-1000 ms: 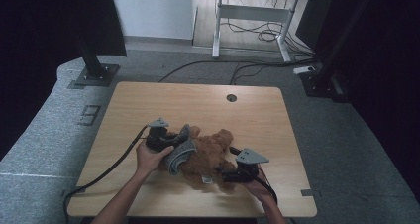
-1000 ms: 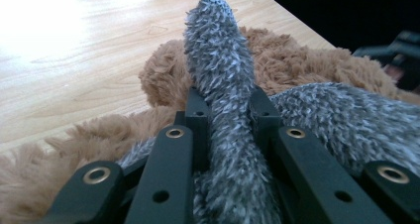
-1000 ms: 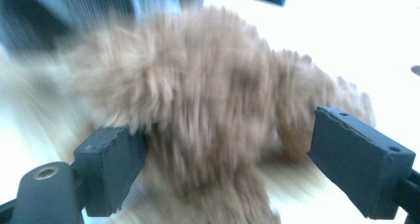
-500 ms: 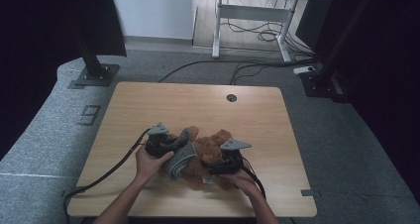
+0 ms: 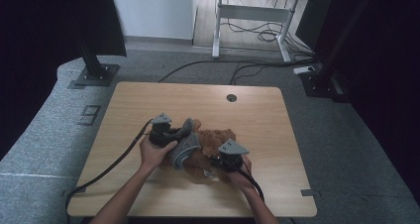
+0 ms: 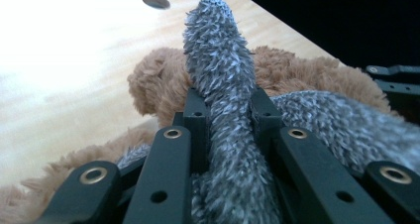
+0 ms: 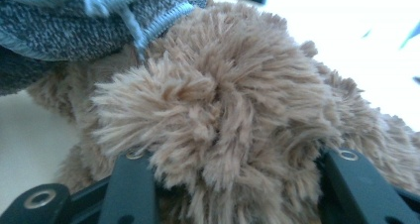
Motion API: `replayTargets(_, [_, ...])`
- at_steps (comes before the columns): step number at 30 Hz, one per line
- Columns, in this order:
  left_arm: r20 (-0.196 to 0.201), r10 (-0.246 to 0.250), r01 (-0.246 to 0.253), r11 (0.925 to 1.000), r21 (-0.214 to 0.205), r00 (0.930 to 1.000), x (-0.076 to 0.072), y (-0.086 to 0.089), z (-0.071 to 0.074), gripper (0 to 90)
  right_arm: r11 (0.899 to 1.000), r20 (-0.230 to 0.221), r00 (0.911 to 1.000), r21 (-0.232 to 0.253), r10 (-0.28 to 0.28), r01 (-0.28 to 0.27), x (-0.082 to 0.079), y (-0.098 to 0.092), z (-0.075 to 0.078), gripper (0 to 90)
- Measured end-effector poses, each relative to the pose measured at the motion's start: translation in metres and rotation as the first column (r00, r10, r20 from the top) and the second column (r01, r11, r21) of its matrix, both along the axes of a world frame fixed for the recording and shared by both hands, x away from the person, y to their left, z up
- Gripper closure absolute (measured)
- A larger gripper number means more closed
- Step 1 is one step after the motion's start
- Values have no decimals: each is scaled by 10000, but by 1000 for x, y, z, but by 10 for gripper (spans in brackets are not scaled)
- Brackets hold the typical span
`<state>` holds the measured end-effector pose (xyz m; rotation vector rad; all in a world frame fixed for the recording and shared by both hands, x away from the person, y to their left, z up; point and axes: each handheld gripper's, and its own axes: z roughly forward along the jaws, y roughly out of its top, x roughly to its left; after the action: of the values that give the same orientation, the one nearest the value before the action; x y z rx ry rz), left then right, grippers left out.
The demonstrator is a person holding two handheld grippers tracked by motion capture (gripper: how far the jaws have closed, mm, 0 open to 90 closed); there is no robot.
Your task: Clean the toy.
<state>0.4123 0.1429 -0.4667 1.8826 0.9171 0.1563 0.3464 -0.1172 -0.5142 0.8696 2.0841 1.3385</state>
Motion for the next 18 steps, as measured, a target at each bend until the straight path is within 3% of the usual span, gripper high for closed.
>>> replayTargets(3, [21,-5,6,9995,-311,10000,6,-2,11,749,9998,663,9978,-183,-53,65,10,-1,2,521])
replayTargets(5, [244,-84,94,9991,-407,9997,4,-4,20,749,9993,1025,9947,-362,110,-74,11,-3,3,522])
replayTargets(10, [564,-303,329,9984,-452,9979,-2,-14,37,744,9960,1758,9819,-667,708,-599,-4,-5,-2,522])
replayTargets(15, [-41,-518,518,9986,106,9987,3,-24,31,732,9876,2310,9642,-1160,1300,-1054,-27,-8,-12,521])
replayTargets(18, [-502,-634,646,9976,232,9967,3,-22,21,732,9849,2281,9623,-1229,1480,-1223,-34,-12,-17,515])
